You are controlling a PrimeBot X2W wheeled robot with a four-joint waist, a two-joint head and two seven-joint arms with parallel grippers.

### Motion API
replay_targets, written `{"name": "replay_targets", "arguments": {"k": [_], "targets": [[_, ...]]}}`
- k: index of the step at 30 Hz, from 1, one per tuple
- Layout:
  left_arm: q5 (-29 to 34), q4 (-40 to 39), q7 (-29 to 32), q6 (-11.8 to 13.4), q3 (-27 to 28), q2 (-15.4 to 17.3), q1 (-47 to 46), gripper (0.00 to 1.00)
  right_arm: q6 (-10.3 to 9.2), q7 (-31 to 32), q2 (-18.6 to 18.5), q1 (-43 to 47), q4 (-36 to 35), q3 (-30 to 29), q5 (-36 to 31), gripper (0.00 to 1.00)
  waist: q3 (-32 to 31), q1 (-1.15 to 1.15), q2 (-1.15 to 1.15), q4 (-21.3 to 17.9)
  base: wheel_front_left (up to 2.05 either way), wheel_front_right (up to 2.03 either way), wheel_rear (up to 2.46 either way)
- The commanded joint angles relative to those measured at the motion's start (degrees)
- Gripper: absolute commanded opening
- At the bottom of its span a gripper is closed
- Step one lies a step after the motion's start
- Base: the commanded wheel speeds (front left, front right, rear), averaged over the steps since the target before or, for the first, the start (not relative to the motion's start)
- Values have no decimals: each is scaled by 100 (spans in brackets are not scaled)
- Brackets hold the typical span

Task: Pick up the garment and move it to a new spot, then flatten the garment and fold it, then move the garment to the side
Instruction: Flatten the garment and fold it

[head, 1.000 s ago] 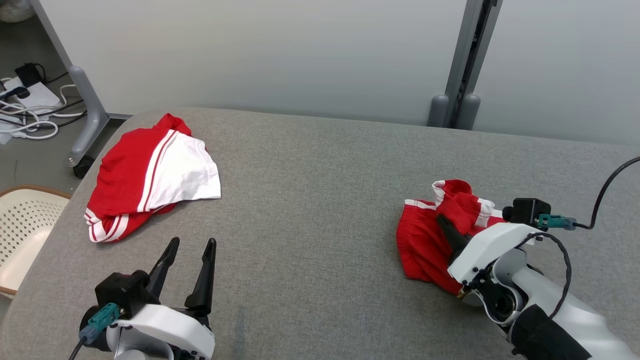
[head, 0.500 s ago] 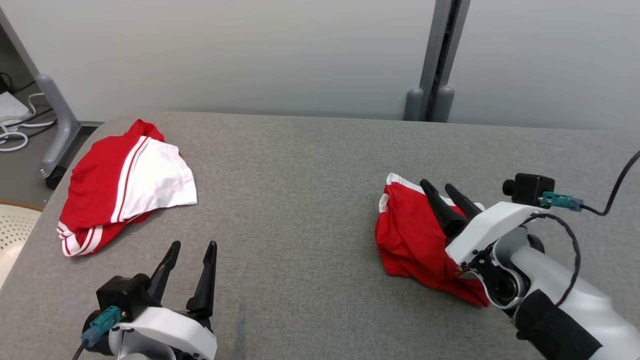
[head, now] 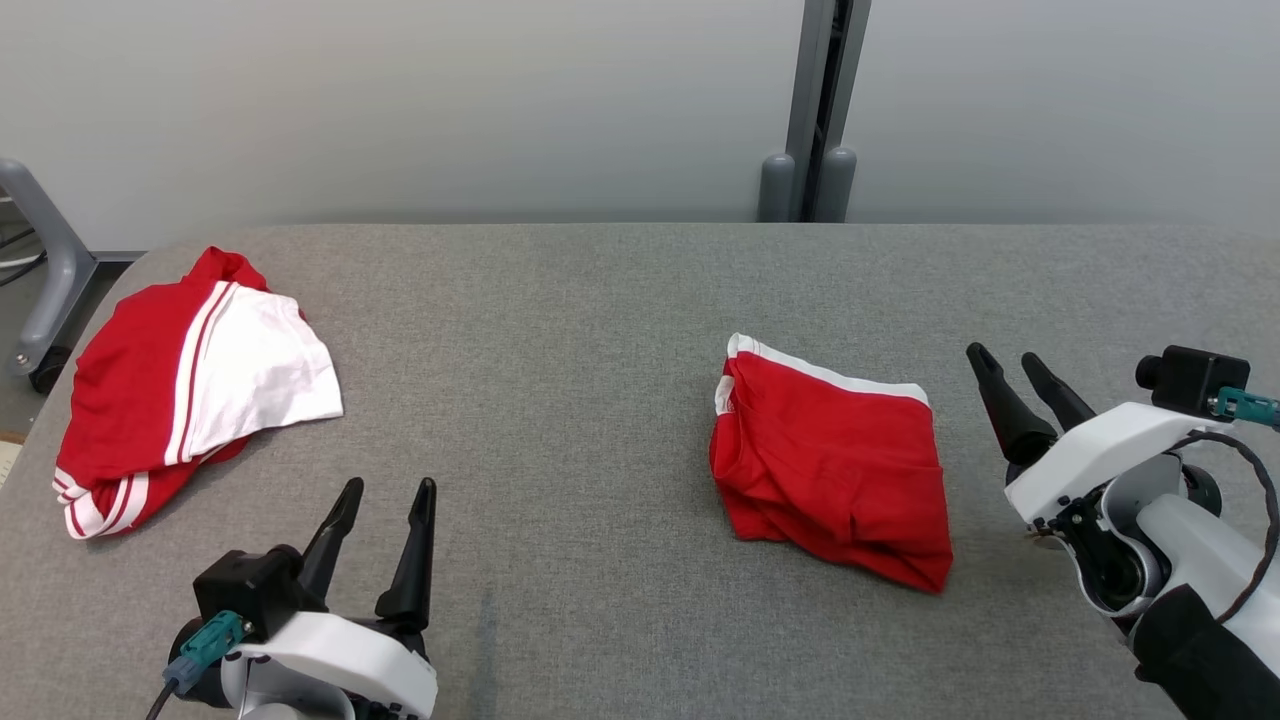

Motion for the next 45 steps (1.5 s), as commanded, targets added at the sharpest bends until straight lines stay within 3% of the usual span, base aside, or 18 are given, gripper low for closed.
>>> {"name": "replay_targets", "arguments": {"k": [1,3,4,15,32,39,45], "targets": [[27,18,-24,-42,16,4,-65,100,14,-36,8,43,44,-2,-86,88,20,0,0,11,0,0,0],[49,31,-18,-57,3,3,-114,100,14,-34,53,15,186,62,-246,4,41,0,0,40,0,0,0],[56,41,-18,-69,8,9,-131,100,14,-6,90,13,276,98,-312,0,47,0,0,59,0,0,0],[65,145,-22,-134,5,-30,-145,100,14,530,794,331,1151,336,-313,0,67,0,0,404,0,0,0],[100,136,-24,-105,55,-16,-104,100,14,357,1378,525,54,1151,-470,0,93,0,0,426,0,0,0],[92,137,-25,-91,84,-13,-93,100,14,187,1156,367,-208,1191,-510,0,81,0,0,292,0,0,0],[93,118,-26,-70,96,-23,-39,100,14,49,730,268,-210,904,-596,0,41,0,0,162,0,0,0]]}}
